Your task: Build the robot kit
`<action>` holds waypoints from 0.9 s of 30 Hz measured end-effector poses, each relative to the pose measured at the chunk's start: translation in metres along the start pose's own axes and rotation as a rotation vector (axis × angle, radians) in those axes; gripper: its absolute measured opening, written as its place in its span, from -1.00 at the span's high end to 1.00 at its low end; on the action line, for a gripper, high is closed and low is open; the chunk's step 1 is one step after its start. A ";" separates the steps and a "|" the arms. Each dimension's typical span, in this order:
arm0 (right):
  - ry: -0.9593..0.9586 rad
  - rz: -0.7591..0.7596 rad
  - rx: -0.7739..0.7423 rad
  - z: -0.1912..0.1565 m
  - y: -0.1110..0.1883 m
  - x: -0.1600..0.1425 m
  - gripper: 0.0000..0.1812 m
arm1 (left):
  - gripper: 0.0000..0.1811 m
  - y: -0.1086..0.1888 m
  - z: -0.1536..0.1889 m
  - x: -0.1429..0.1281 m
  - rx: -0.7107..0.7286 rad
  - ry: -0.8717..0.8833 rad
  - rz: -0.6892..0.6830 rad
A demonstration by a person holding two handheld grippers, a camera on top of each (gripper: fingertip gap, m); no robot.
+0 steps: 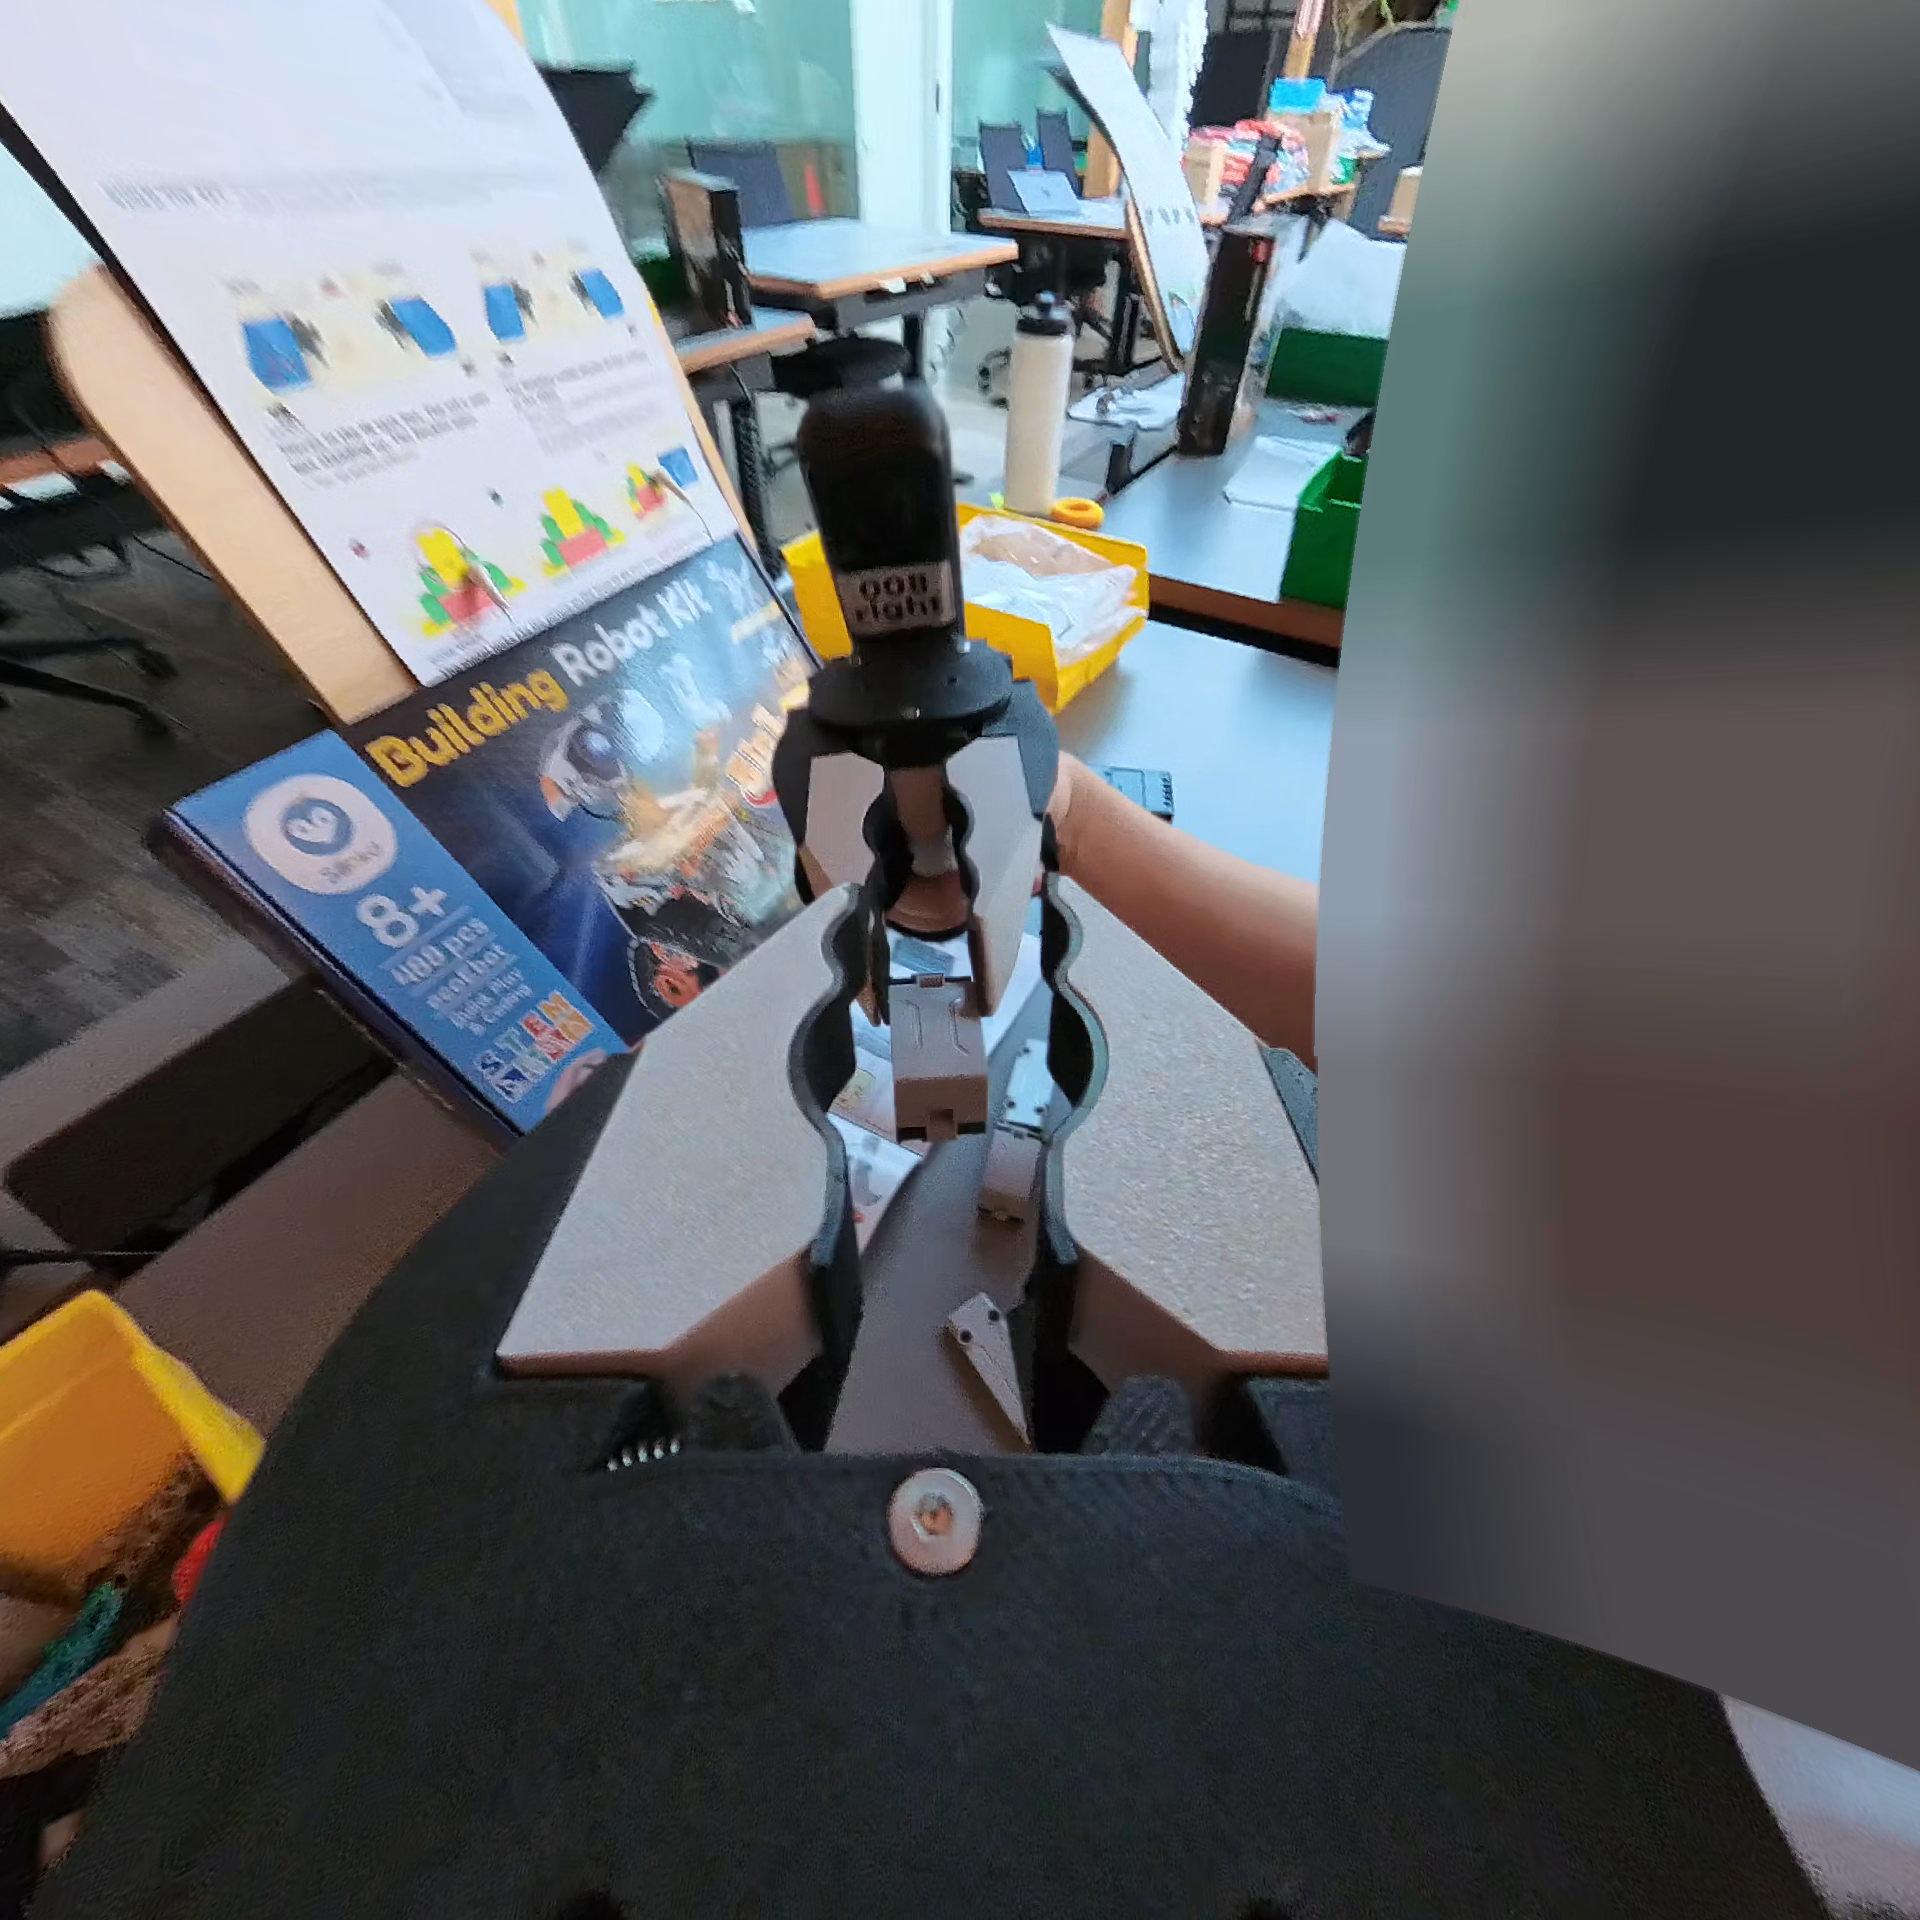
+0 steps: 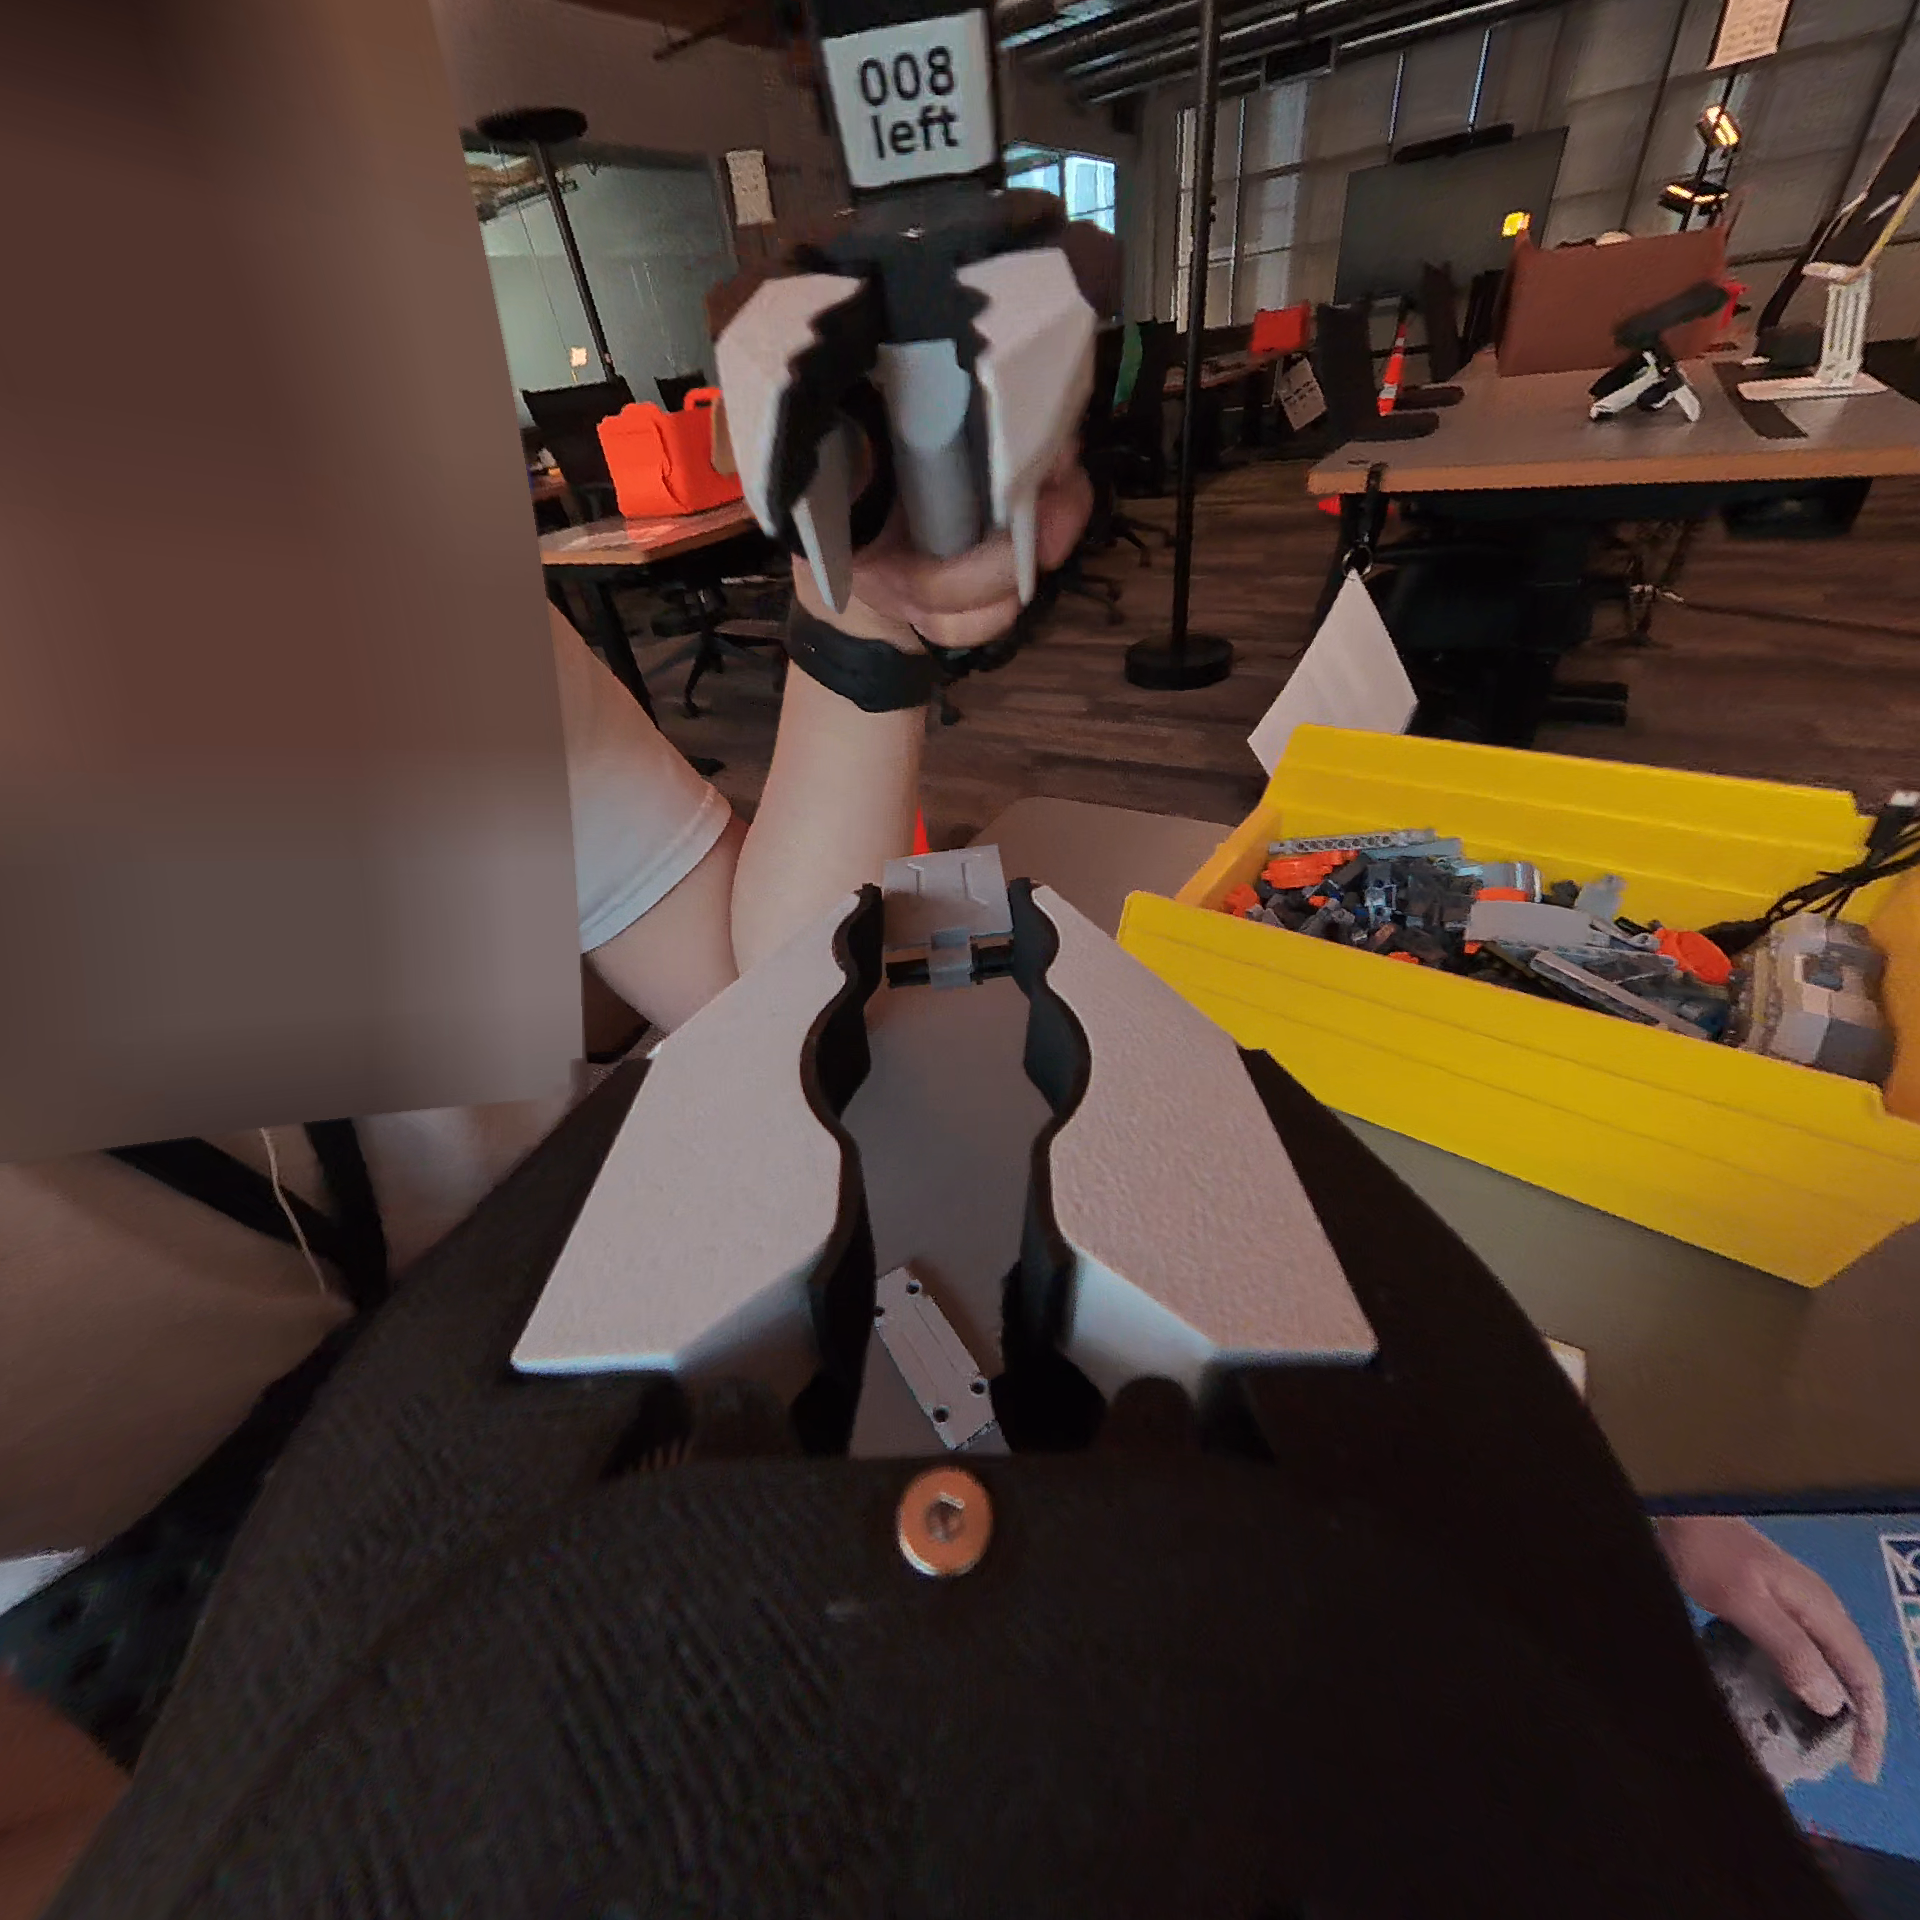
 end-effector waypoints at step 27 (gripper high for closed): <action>-0.152 0.050 -0.079 0.008 0.001 0.011 0.74 | 0.72 -0.040 -0.019 -0.036 -0.028 0.026 -0.333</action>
Point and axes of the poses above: each gripper's, where its closed fingertips meet, y back along the fingers, x out of its top, z = x × y across the jaws, the point moved 8 cm from there along y, back along the fingers, and after that the axes turned 3 degrees about -y, right-handed, at the moved point
